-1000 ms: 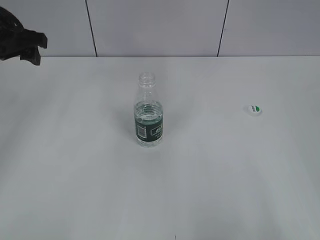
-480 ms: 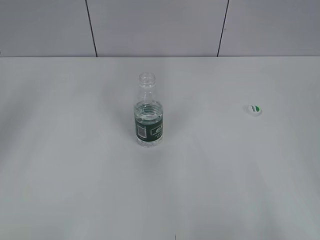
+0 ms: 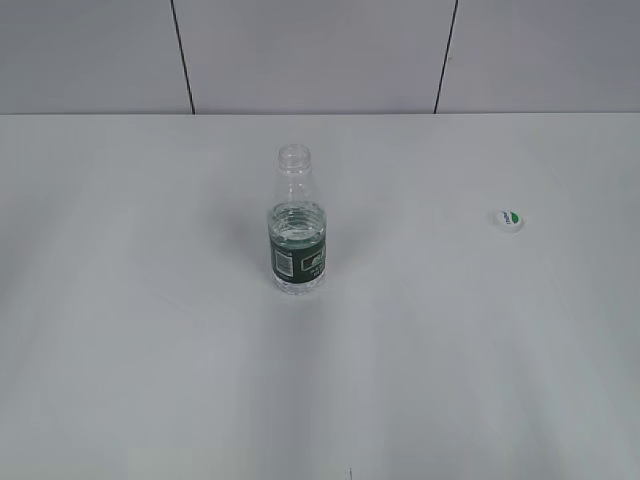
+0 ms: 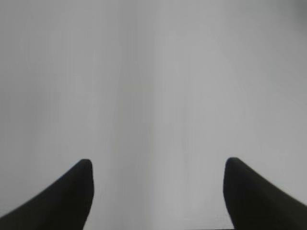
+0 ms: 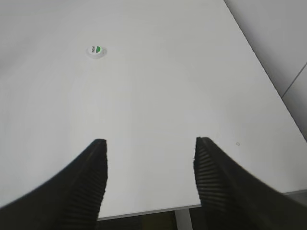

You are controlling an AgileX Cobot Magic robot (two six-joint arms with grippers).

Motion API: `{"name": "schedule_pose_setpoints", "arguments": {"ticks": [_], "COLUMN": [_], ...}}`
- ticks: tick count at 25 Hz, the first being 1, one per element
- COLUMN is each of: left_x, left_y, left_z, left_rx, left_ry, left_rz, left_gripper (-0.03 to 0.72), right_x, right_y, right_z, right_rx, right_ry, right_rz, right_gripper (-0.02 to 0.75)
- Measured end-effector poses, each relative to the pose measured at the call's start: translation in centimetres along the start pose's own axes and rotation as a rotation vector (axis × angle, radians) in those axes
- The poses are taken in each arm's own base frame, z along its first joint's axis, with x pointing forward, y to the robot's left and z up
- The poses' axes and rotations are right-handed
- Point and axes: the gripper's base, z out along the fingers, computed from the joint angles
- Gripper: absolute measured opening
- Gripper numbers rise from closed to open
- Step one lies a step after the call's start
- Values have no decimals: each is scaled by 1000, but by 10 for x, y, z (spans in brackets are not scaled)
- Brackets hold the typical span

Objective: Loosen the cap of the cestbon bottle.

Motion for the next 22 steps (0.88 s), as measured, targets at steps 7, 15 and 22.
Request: {"name": "schedule_pose_setpoints", "arguments": {"ticks": [7,15,22], "left_x": [75,142,169], "left_y": [-6,-6,-8], "left_z": [-24,-35,-45], "left_rx": [86,106,129], "left_ry": [-154,-389,-568], "left_rz": [9,-3,-15], "left_gripper": [482,480,480], "right_x": [0,0,0], "right_y": [0,0,0], "right_z": [0,0,0], "right_rx": [0,0,0], "right_ry": [0,0,0], "right_rz": [0,0,1], "right_gripper": [441,441,441]}}
